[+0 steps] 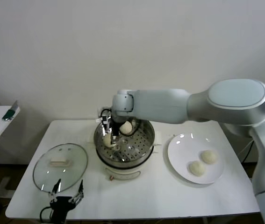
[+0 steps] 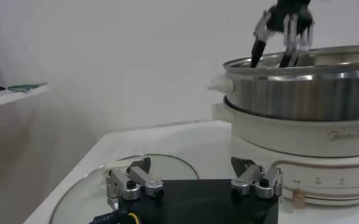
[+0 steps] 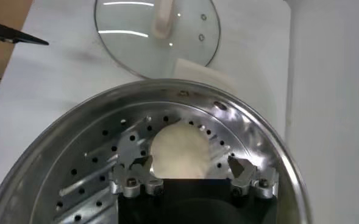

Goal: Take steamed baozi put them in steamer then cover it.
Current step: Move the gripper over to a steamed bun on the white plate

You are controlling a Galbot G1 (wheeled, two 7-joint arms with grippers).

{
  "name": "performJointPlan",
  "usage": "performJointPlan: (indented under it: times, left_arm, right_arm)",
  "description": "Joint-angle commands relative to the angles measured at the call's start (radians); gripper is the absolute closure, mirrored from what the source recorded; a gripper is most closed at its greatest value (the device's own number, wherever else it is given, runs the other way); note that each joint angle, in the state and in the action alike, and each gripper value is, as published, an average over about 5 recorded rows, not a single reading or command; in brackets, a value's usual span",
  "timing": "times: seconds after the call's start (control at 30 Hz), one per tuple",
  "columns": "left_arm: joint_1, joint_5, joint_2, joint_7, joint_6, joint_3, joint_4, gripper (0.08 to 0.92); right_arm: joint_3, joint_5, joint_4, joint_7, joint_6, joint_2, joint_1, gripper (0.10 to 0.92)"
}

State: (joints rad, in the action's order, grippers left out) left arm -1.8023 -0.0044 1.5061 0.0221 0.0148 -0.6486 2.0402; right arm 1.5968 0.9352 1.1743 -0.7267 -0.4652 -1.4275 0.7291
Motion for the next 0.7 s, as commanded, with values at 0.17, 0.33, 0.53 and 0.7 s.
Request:
performJointPlan:
  times: [0.17,0.33,0.53,0.7]
  left_arm:
    - [-0.004,0.009,0.003,-0.001,-0.001,0.006,0.006,0.177]
    - [-0.005,0.009,0.005,0.0,-0.003,0.005,0.011,0.177]
    - [-0.004,0.011,0.012,0.0,-0.005,0.005,0.012,0.177]
    - [-0.005,0.013,0.012,0.0,-0.005,0.005,0.013,0.177]
  right_arm:
    - [0.178,-0.03,0.272,-0.19,0.115,0.425,0.25,0.202]
    - [0.29,-0.213,0.373,-0.217,0.135,0.637,0.248,0.203]
    - [0.278,-0.363,0.383,-0.193,0.129,0.778,0.121,0.203]
    - [0.177,-0.439,0.339,-0.165,0.105,0.812,-0.034,0.203]
